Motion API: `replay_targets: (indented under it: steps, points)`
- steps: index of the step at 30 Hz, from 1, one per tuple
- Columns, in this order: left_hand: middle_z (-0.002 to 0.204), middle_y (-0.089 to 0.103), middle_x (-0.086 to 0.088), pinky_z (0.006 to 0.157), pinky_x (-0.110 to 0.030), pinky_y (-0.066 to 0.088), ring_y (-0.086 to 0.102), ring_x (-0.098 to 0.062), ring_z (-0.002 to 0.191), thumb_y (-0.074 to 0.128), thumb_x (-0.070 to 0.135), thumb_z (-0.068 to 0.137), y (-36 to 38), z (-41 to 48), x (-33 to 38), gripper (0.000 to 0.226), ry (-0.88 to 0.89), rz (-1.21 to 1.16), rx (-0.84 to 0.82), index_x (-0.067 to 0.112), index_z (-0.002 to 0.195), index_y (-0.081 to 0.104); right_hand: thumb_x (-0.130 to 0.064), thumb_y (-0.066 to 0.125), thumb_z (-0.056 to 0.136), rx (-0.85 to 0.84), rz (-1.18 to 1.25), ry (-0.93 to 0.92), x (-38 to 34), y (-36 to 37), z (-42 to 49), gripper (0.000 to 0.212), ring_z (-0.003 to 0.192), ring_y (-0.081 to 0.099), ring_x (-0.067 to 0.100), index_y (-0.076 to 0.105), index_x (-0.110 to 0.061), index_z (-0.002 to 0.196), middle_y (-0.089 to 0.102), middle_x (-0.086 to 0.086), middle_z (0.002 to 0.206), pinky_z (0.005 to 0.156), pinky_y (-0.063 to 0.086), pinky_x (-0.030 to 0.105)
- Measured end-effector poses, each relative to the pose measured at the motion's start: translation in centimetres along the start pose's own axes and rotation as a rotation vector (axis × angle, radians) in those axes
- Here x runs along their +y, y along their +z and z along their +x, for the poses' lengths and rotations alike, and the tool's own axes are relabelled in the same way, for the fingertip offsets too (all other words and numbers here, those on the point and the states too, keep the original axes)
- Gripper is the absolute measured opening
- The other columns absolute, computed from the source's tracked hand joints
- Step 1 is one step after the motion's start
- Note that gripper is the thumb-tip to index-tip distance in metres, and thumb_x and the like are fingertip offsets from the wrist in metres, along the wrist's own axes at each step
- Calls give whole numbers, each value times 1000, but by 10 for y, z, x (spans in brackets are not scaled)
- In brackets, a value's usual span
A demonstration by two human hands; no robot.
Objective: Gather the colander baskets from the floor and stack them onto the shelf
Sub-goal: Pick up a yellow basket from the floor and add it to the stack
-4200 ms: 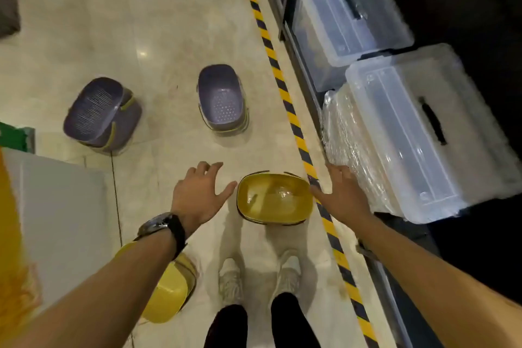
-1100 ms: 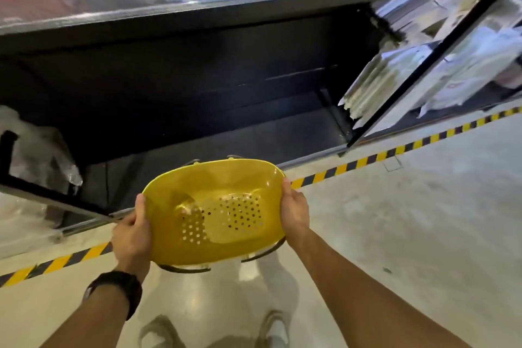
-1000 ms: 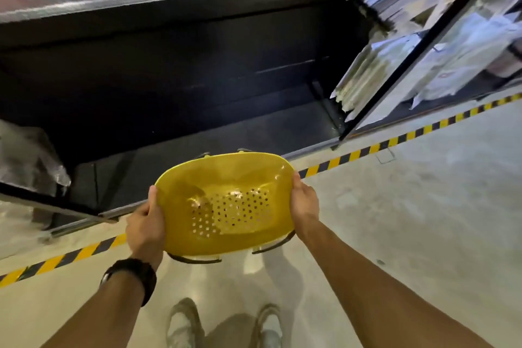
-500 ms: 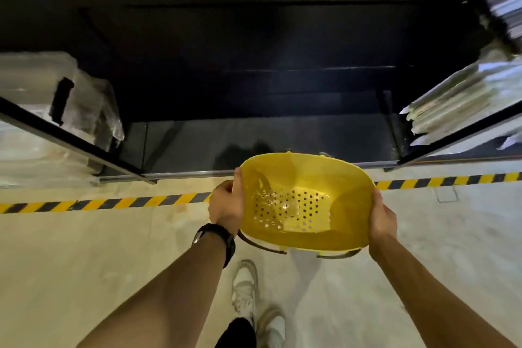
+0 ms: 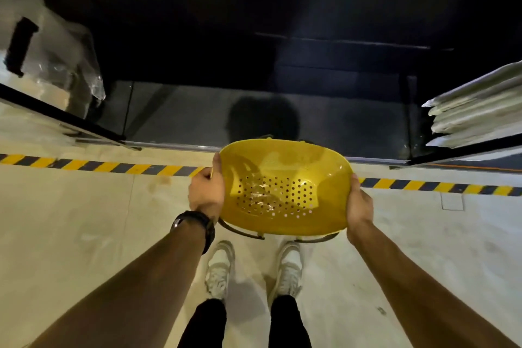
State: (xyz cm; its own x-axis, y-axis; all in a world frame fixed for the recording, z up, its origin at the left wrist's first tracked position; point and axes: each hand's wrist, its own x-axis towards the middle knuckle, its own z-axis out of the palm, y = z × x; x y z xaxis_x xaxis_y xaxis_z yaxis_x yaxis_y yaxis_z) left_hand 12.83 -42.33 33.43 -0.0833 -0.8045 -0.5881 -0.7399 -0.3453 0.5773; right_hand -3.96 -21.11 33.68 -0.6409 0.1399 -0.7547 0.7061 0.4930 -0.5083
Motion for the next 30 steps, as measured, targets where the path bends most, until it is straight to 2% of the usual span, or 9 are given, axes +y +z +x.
replay_targets:
  steps: [5,8,12,14,18,21,24,26,30]
  points:
    - [89,61,-4,94,-46,49,57,-30,90,36,78,90,36,5,2,55,-81,-22,48,31,67,54,-63,34,97,-9,-48,9,-11,-7,33,67,120,56,38,48,-15,142,56,16,139,104,45,55]
    - [81,60,2,94,-46,52,60,-30,91,37,77,90,54,15,-5,56,-111,-48,64,29,70,57,-63,34,97,-39,-68,27,-15,0,55,67,120,56,37,46,-16,144,56,15,140,102,45,55]
    - [103,71,-5,97,-51,53,64,-32,102,37,77,90,71,33,-22,66,-100,-116,92,23,98,72,-61,37,97,-82,-10,53,-9,17,77,64,112,60,34,47,-19,144,58,13,138,95,49,52]
    - [108,72,-6,97,-51,53,65,-32,102,38,76,91,77,44,-30,68,-96,-120,117,20,106,74,-60,38,97,-86,8,79,-4,29,88,63,116,59,37,46,-18,143,57,13,138,98,49,55]
    - [97,70,-6,87,-41,52,62,-29,93,40,67,96,85,71,-48,56,-45,-108,134,20,92,71,-60,37,97,-88,-47,43,14,54,111,60,103,59,32,53,-15,135,62,11,123,92,51,50]
    - [92,69,-7,85,-41,50,61,-29,89,40,61,99,95,92,-64,53,-6,-87,122,19,86,69,-57,32,100,-93,-112,-17,30,70,126,50,95,59,27,62,-18,112,61,5,105,87,51,45]
    - [78,64,0,79,-39,43,57,-23,76,36,59,101,108,103,-75,54,9,-25,120,21,77,65,-53,28,103,-81,-129,-61,44,80,139,41,96,60,28,59,-29,89,65,6,106,91,50,47]
    - [71,59,5,77,-37,38,52,-17,69,33,59,102,115,110,-82,56,13,8,134,23,68,59,-51,30,104,-79,-117,-76,50,86,147,37,101,62,31,58,-30,90,68,10,115,95,51,52]
    - [77,61,-2,80,-39,41,54,-27,81,32,61,102,127,124,-94,57,-4,13,145,22,70,58,-53,29,103,-60,-95,-81,57,99,165,40,111,62,37,57,-27,93,68,15,120,100,47,60]
